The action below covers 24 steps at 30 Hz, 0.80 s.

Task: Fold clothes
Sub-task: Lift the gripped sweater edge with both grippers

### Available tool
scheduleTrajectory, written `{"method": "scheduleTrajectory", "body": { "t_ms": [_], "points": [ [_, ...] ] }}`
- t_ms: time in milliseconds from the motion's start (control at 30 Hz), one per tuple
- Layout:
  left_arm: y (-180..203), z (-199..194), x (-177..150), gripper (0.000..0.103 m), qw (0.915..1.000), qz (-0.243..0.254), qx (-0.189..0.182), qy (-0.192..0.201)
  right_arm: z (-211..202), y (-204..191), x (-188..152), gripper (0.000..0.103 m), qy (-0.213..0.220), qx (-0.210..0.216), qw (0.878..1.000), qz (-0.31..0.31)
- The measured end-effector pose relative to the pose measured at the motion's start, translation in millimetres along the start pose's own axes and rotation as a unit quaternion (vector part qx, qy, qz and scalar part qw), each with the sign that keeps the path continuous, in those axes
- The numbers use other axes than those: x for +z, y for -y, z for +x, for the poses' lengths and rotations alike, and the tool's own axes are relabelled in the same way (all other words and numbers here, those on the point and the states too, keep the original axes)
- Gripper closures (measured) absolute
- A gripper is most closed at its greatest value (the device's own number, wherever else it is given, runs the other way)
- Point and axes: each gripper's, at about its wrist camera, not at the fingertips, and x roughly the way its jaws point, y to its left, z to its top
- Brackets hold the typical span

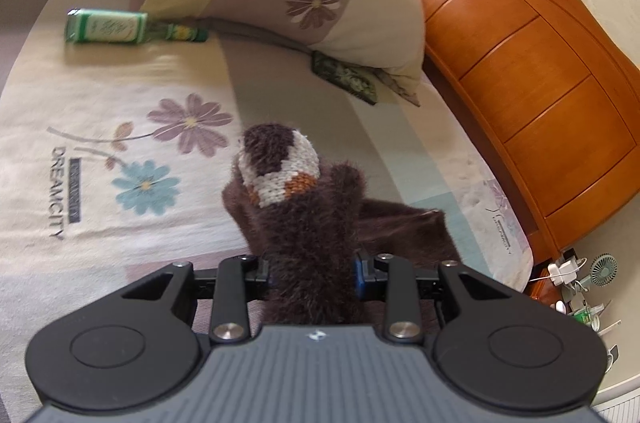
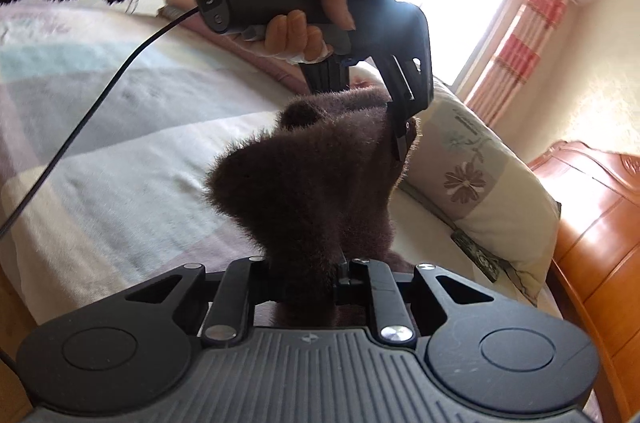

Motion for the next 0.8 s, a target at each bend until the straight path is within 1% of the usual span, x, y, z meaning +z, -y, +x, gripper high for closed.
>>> {"method": "scheduleTrajectory", "body": {
  "t_ms": [200,533,800],
  "points": [
    [44.8,14.7,8.9,0.072,0.9998,0.022,-0.002,-0.003,-12.0,35.3,-11.1,0.083,0.007,-0.016,0.999,0.041],
    [119.0,52.1,20.6,0.072,0.9978,0.061,0.015,-0.02,-25.4,91.4,-44.6,0.083,0.014,-0.041,0.993,0.108],
    [172.6,98.7,22.3,0.072,0.9942,0.084,0.04,-0.055,-26.5,131.3,-77.4,0.083,0.009,-0.041,0.984,0.173]
  ]
}}
